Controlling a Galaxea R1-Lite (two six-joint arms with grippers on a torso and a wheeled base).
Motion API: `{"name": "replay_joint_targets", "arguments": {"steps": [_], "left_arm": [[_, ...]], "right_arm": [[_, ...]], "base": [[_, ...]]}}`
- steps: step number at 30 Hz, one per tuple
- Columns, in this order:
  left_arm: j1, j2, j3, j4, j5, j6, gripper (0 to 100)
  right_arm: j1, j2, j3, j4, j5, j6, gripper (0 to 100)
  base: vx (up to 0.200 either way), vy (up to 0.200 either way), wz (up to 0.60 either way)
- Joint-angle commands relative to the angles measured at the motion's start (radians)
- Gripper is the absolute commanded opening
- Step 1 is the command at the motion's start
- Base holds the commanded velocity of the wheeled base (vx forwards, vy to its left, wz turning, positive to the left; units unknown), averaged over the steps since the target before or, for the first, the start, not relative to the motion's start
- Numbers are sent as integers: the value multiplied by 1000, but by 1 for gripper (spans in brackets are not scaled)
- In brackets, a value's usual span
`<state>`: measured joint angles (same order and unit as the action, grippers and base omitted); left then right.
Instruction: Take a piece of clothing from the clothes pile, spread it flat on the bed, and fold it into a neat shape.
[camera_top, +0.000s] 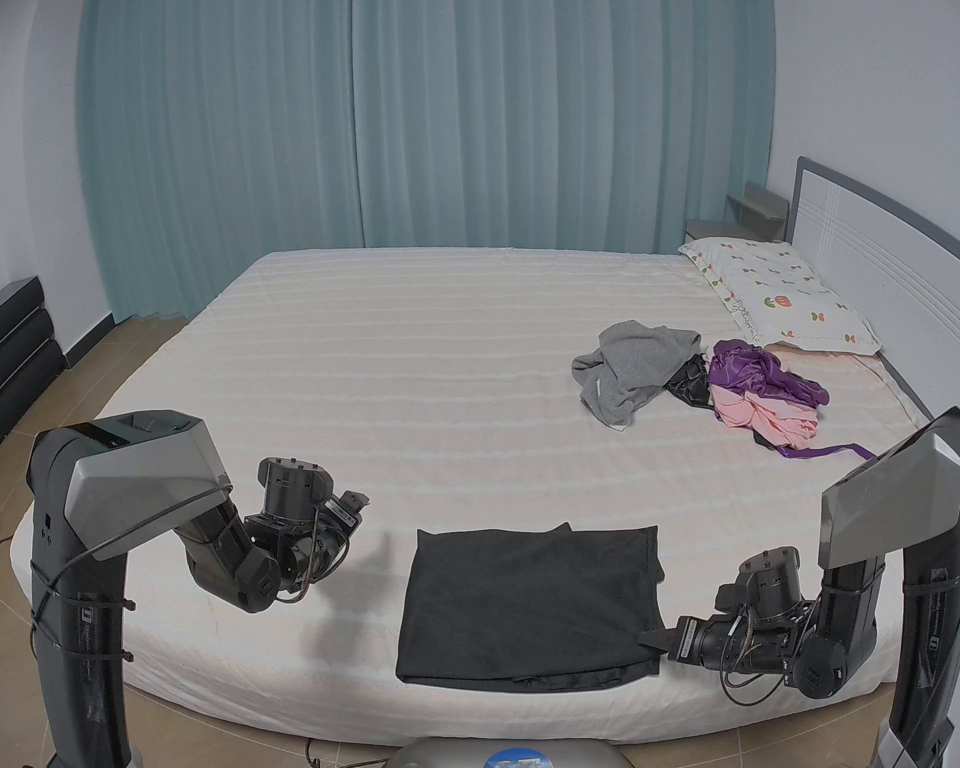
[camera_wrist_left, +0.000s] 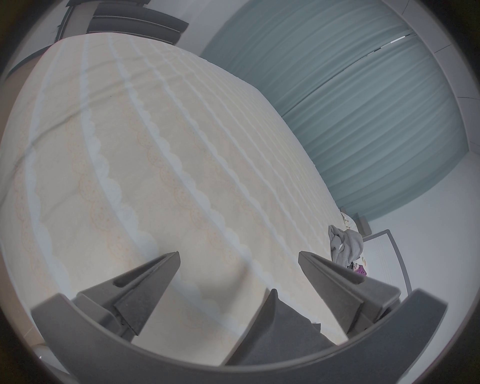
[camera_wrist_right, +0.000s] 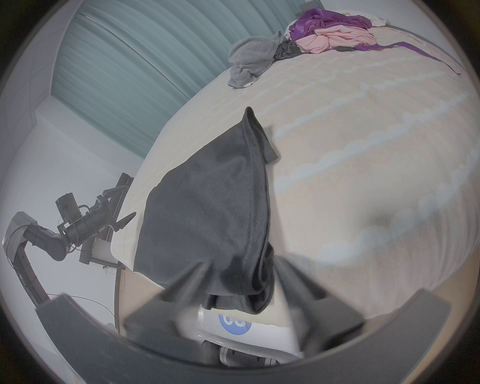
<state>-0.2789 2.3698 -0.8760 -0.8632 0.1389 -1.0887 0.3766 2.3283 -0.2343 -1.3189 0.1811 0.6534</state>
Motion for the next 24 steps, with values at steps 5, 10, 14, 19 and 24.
{"name": "replay_joint_targets", "arguments": {"steps": [5,10,14,19,24], "left_arm": [[10,-1,0,1,1,-2,100],[10,-1,-1,1,1,-2,100],[10,-1,-1,1,1,-2,100],[10,-3,0,1,1,-2,100],[10,-3,0,1,1,-2,100]], "right_arm": [[-2,-7,30,-6,-48,-5,0],[-2,-29,46,-6,-48,-6,0],[2,-67,79,-5,-34,-12,0],[8,-61,81,-5,-34,-12,0],[13,-55,90,-5,-34,-43,100]], "base": [[0,0,0],[0,0,0],[0,0,0],[0,0,0],[0,0,0]]}}
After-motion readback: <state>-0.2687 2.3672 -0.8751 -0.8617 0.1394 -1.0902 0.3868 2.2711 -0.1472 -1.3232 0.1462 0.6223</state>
